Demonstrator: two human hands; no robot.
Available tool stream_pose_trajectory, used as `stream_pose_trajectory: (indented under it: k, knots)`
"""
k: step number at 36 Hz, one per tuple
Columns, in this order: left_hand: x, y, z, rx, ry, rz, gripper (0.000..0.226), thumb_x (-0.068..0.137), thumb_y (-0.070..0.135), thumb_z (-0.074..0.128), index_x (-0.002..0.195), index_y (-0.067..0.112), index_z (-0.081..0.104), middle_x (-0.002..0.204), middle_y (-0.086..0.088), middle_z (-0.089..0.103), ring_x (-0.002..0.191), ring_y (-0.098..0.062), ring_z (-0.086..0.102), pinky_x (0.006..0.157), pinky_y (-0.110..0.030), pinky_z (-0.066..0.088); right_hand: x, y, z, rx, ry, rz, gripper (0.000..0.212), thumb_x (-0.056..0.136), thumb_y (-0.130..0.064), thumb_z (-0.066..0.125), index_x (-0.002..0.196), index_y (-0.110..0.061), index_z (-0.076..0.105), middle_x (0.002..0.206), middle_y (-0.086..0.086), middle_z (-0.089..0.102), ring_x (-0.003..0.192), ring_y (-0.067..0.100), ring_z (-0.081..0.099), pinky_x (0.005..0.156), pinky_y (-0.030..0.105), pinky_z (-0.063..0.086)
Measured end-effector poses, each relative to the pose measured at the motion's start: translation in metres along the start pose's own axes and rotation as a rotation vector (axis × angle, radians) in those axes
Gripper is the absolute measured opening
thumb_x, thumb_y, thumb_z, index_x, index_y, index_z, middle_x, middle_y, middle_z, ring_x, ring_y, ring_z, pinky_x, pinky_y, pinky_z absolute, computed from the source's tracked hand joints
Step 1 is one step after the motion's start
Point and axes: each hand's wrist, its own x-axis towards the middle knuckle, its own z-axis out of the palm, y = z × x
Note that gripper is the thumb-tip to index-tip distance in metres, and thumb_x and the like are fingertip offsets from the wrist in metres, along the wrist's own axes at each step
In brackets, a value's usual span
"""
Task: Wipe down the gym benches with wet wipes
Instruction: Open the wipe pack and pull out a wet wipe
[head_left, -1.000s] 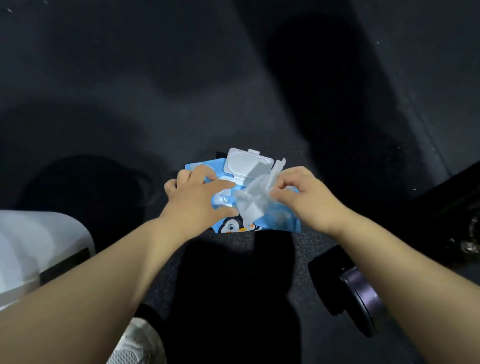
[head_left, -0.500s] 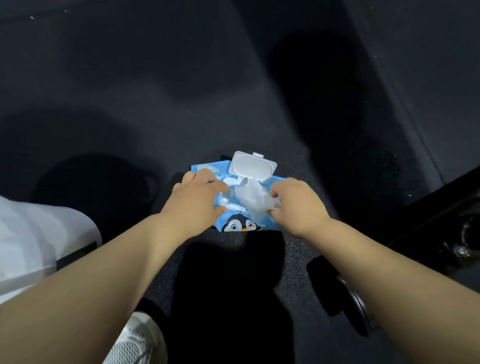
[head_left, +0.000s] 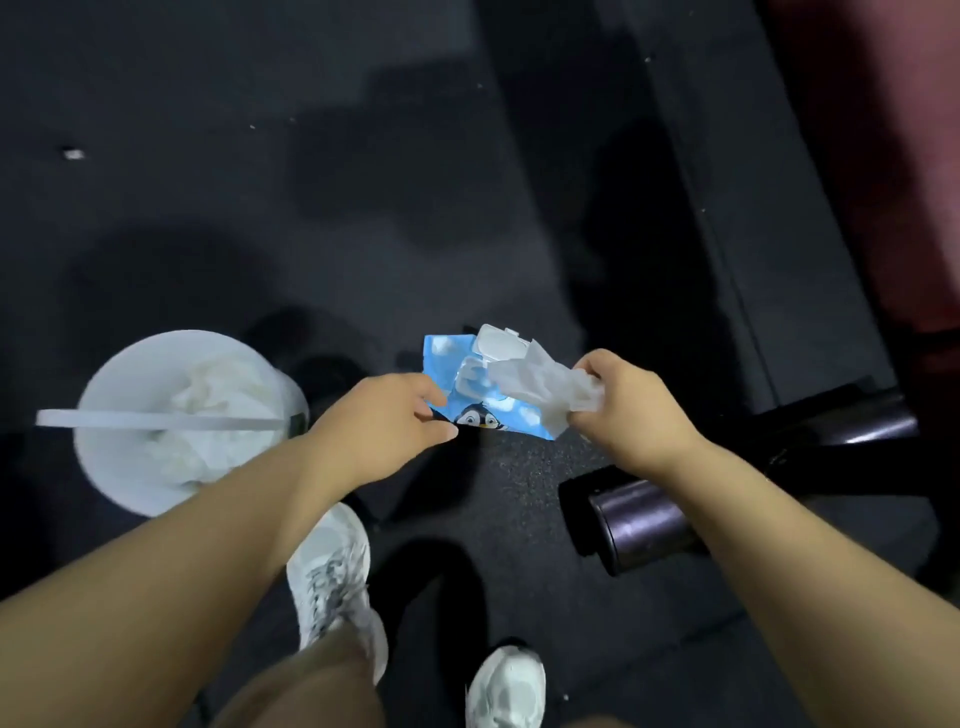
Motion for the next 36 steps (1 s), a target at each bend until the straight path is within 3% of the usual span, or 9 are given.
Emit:
stream_pose_trajectory:
  k: [7, 12, 15, 17, 20, 24, 28, 31, 36]
  knots:
    - [-0.150, 0.079, -0.062, -0.665, 0.102, -0.101, 0.035, 0.080, 0.056, 0.059, 0.103, 0.030, 0.063, 0.103, 0.011, 0.065, 0.094, -0.011, 0.064, 0.088, -0.036, 0.052, -0.120, -0.099, -0.072, 0.252, -0.089, -0.178, 0.022, 0.074, -0.015, 0.071, 0.087, -0.030, 0.061, 0.086, -0.006, 0.066, 0.081, 0.015, 0.063, 0.071, 0.027, 0.049]
    - [-0.251, 0.116, -0.095, -0.704, 0.225, -0.064, 0.019, 0.082, 0.034, 0.068, 0.099, 0.024, 0.065, 0.099, 0.003, 0.068, 0.092, -0.014, 0.066, 0.082, -0.034, 0.055, -0.201, -0.163, -0.123, 0.338, -0.212, -0.283, 0.028, 0.072, -0.019, 0.076, 0.091, -0.033, 0.061, 0.092, -0.003, 0.065, 0.085, 0.019, 0.062, 0.074, 0.037, 0.051]
    - [-0.306, 0.128, -0.109, -0.739, 0.351, -0.071, 0.014, 0.084, 0.021, 0.068, 0.092, 0.009, 0.066, 0.086, -0.004, 0.066, 0.079, -0.013, 0.064, 0.065, -0.022, 0.054, -0.242, -0.195, -0.150, 0.370, -0.330, -0.322, 0.035, 0.069, -0.021, 0.081, 0.096, -0.034, 0.062, 0.096, -0.001, 0.066, 0.090, 0.019, 0.063, 0.082, 0.039, 0.051]
    - [-0.340, 0.133, -0.118, -0.751, 0.405, -0.049, 0.015, 0.086, 0.017, 0.065, 0.091, 0.003, 0.064, 0.084, -0.005, 0.065, 0.069, -0.009, 0.061, 0.055, -0.014, 0.048, -0.268, -0.217, -0.167, 0.398, -0.415, -0.367, 0.029, 0.069, -0.024, 0.080, 0.093, -0.028, 0.063, 0.087, 0.006, 0.067, 0.077, 0.019, 0.062, 0.074, 0.039, 0.050]
    - [-0.386, 0.135, -0.130, -0.750, 0.466, -0.032, 0.017, 0.088, 0.019, 0.062, 0.094, 0.004, 0.062, 0.084, -0.007, 0.064, 0.071, -0.009, 0.060, 0.059, -0.018, 0.050, -0.299, -0.247, -0.184, 0.432, -0.434, -0.390, 0.023, 0.076, -0.041, 0.068, 0.091, -0.023, 0.065, 0.070, -0.007, 0.063, 0.064, 0.007, 0.056, 0.061, 0.023, 0.043]
    - [-0.439, 0.132, -0.146, -0.784, 0.541, -0.033, 0.020, 0.089, 0.021, 0.060, 0.094, 0.001, 0.058, 0.083, -0.011, 0.059, 0.076, -0.017, 0.057, 0.067, -0.027, 0.053, -0.328, -0.287, -0.192, 0.443, -0.429, -0.395, 0.016, 0.093, -0.030, 0.058, 0.088, -0.018, 0.067, 0.070, -0.015, 0.063, 0.063, 0.001, 0.059, 0.058, 0.014, 0.044]
    - [-0.484, 0.118, -0.167, -0.872, 0.643, -0.079, 0.014, 0.089, 0.017, 0.058, 0.096, 0.006, 0.063, 0.091, -0.009, 0.064, 0.083, -0.019, 0.063, 0.073, -0.033, 0.055, -0.350, -0.330, -0.186, 0.496, -0.427, -0.326, 0.009, 0.087, -0.017, 0.063, 0.081, -0.012, 0.065, 0.067, -0.005, 0.061, 0.062, 0.010, 0.057, 0.056, 0.020, 0.046]
    - [-0.513, 0.097, -0.185, -0.929, 0.713, -0.110, 0.011, 0.090, 0.016, 0.058, 0.095, 0.012, 0.067, 0.098, -0.006, 0.068, 0.091, -0.020, 0.066, 0.079, -0.036, 0.057, -0.359, -0.360, -0.175, 0.508, -0.387, -0.305, 0.009, 0.084, -0.016, 0.065, 0.079, -0.009, 0.065, 0.076, -0.004, 0.064, 0.073, 0.016, 0.063, 0.068, 0.031, 0.053]
    - [-0.557, 0.046, -0.221, -0.921, 0.818, -0.120, 0.012, 0.090, 0.018, 0.059, 0.089, 0.008, 0.066, 0.083, 0.000, 0.062, 0.076, -0.010, 0.058, 0.067, -0.019, 0.045, -0.376, -0.421, -0.153, 0.435, -0.287, -0.396, 0.023, 0.085, -0.033, 0.066, 0.080, -0.011, 0.066, 0.079, -0.005, 0.064, 0.077, 0.010, 0.062, 0.076, 0.031, 0.052]
